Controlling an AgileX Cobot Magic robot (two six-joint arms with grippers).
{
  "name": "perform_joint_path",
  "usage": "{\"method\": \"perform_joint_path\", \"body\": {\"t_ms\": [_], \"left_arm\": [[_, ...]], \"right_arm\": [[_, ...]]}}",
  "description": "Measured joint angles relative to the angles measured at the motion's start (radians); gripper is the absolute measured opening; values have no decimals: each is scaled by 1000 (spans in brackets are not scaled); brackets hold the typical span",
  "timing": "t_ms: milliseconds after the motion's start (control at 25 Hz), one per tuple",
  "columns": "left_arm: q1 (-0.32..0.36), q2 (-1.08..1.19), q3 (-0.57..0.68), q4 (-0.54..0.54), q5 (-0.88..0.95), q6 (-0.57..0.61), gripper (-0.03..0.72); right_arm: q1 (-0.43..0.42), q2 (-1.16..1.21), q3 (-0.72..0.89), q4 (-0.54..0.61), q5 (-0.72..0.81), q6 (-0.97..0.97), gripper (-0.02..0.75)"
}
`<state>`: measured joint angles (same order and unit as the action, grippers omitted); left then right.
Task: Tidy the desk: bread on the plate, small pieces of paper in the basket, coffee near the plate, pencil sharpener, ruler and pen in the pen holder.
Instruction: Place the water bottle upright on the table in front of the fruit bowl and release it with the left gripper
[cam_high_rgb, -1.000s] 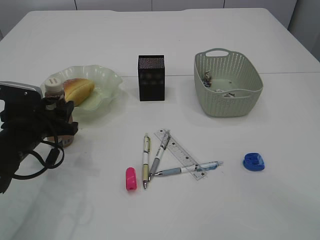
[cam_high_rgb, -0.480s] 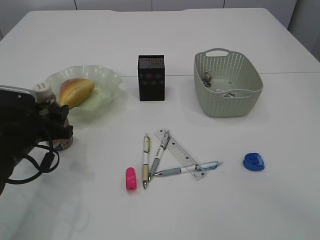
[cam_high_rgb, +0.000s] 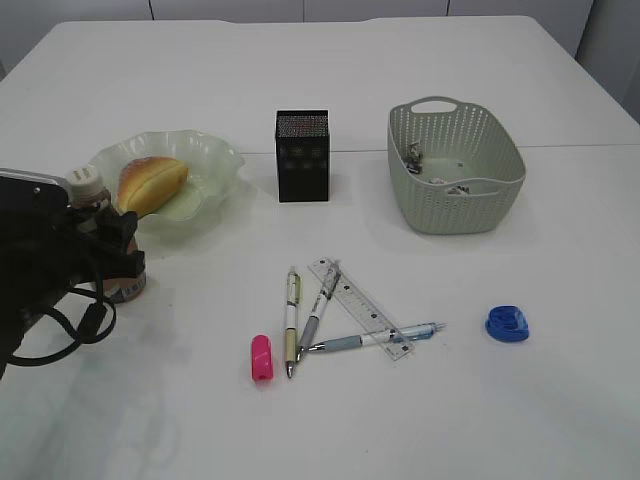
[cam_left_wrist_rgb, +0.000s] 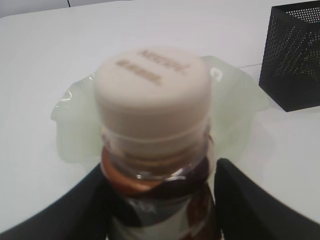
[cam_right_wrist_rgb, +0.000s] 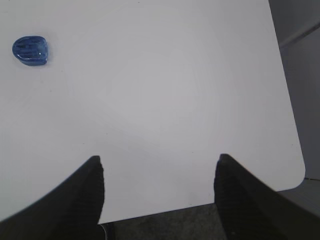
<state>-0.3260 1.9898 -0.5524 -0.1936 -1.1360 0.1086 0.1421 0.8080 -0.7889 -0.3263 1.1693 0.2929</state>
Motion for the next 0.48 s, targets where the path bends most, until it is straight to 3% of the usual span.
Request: {"method": "perform_joint_path", "body": {"t_ms": [480], "left_arm": [[0,-62,2,0,-5,1,443]], "right_arm": [[0,0,0,0,1,0,536]]}}
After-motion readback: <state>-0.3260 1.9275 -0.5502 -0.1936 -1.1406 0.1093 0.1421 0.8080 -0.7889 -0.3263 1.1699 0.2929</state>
